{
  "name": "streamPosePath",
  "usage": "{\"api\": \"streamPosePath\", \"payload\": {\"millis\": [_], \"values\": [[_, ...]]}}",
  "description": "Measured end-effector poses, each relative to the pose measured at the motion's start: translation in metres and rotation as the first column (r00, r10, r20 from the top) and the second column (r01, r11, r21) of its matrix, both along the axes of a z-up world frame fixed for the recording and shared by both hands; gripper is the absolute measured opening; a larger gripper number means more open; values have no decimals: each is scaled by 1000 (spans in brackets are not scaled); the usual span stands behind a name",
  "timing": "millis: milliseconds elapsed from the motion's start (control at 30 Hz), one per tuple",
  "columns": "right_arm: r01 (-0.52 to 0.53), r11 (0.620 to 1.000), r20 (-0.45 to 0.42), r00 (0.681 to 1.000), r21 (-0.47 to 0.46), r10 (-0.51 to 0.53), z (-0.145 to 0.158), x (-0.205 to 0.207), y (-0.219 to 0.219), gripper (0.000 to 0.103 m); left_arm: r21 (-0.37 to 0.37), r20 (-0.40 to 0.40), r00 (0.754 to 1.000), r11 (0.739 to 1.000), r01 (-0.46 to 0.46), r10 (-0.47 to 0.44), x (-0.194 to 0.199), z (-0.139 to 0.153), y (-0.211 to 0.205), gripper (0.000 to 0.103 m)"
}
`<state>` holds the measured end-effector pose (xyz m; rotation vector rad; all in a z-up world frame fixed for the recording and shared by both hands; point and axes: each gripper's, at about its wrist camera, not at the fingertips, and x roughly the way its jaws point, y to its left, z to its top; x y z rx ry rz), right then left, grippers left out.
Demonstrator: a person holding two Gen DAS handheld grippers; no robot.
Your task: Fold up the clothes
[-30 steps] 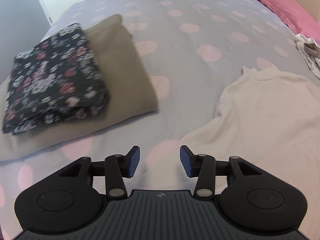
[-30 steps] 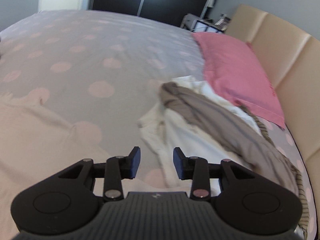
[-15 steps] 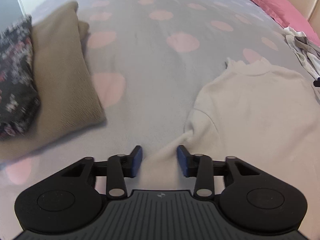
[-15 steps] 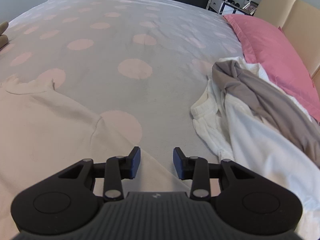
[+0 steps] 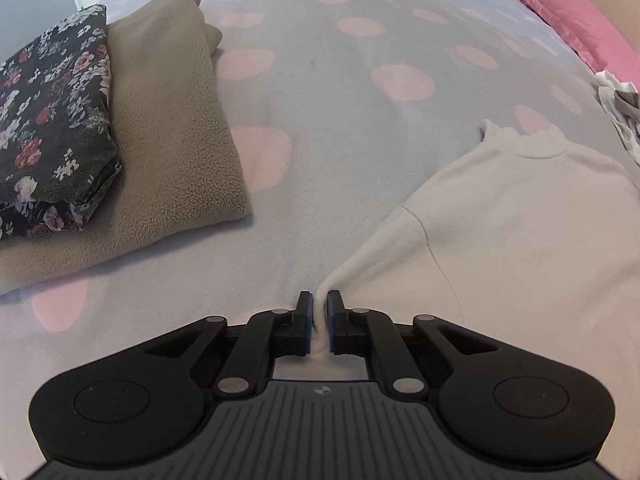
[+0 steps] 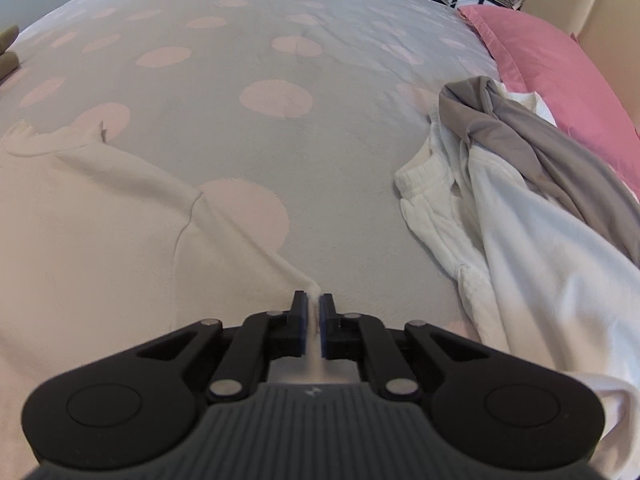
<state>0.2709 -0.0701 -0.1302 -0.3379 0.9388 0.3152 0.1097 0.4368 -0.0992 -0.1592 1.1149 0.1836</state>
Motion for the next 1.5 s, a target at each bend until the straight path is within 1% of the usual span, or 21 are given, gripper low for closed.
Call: {"api": "streamPosePath", "payload": {"millis": [67, 133, 167, 233, 267, 300, 433, 533, 600, 700, 767, 833, 867, 933, 967, 1000, 1033, 1100, 1333, 1433, 1500], "values": [[4, 1000, -3, 1000, 4, -4, 2, -1, 2, 9, -12, 12, 1000, 1000, -1, 2, 2, 5, -1, 18], [-10, 999, 5, 1000, 32, 10, 8, -3, 2, 14, -12, 35, 999, 1000, 12, -12, 5, 14, -4, 26], [-16, 999, 10, 1000, 52, 16, 12, -4, 1, 14, -22, 61, 998, 1000, 21, -19, 7, 19, -4, 37], [-22, 993, 15, 1000, 114, 20, 21, -3, 3, 20, -50, 116, 993, 998, 25, -19, 12, 28, -6, 50], [-22, 989, 13, 1000, 147, 20, 24, 0, 5, 25, -68, 135, 991, 997, 30, -21, 18, 31, -8, 50], [-22, 983, 9, 1000, 180, 21, 28, 2, 8, 26, -78, 141, 990, 996, 35, -23, 25, 32, -11, 50], [-69, 966, -1, 997, 251, 71, 31, 13, 35, 26, -81, 136, 989, 994, 73, -62, 53, 22, -29, 49], [-116, 953, -5, 992, 280, 122, 29, 22, 61, 28, -58, 81, 992, 993, 105, -100, 70, 5, -41, 48], [-131, 945, -16, 990, 299, 142, 26, 28, 77, 29, -55, 49, 992, 991, 119, -116, 74, -6, -46, 47], [-162, 932, -25, 983, 323, 180, 20, 36, 103, 29, -46, 64, 991, 991, 124, -121, 71, -11, -48, 44], [-182, 920, -37, 978, 346, 207, 15, 41, 119, 29, -33, 75, 989, 991, 133, -131, 71, -12, -49, 31], [-196, 912, -52, 972, 360, 230, 9, 45, 136, 31, -36, 87, 986, 989, 145, -141, 70, -12, -49, 23], [-203, 908, -60, 969, 367, 241, 6, 47, 144, 36, -37, 94, 985, 988, 152, -148, 70, -12, -49, 18], [-212, 906, -65, 966, 367, 252, 0, 49, 157, 38, -34, 107, 981, 986, 166, -161, 68, -12, -50, 11], [-214, 907, -62, 966, 362, 253, -2, 48, 162, 36, -24, 116, 979, 985, 171, -167, 66, -12, -52, 8], [-225, 905, -52, 964, 361, 260, -2, 46, 163, 26, -14, 124, 977, 984, 177, -174, 65, -12, -54, 6], [-235, 903, -42, 963, 360, 268, -2, 44, 164, 20, 2, 132, 976, 984, 176, -175, 64, -12, -57, 6], [-268, 903, -4, 958, 337, 286, 0, 38, 164, 16, 32, 147, 973, 984, 175, -178, 63, -11, -62, 5], [-305, 930, 180, 946, 207, 270, 33, 33, 177, 13, 131, 217, 965, 984, 120, -147, 78, 20, -56, 4], [-287, 940, 221, 944, 185, 245, 45, 43, 185, 13, 153, 233, 963, 983, 100, -134, 92, 31, -53, 4], [-280, 945, 219, 946, 171, 240, 44, 49, 190, 13, 166, 208, 968, 980, 107, -141, 100, 27, -53, 4]]}}
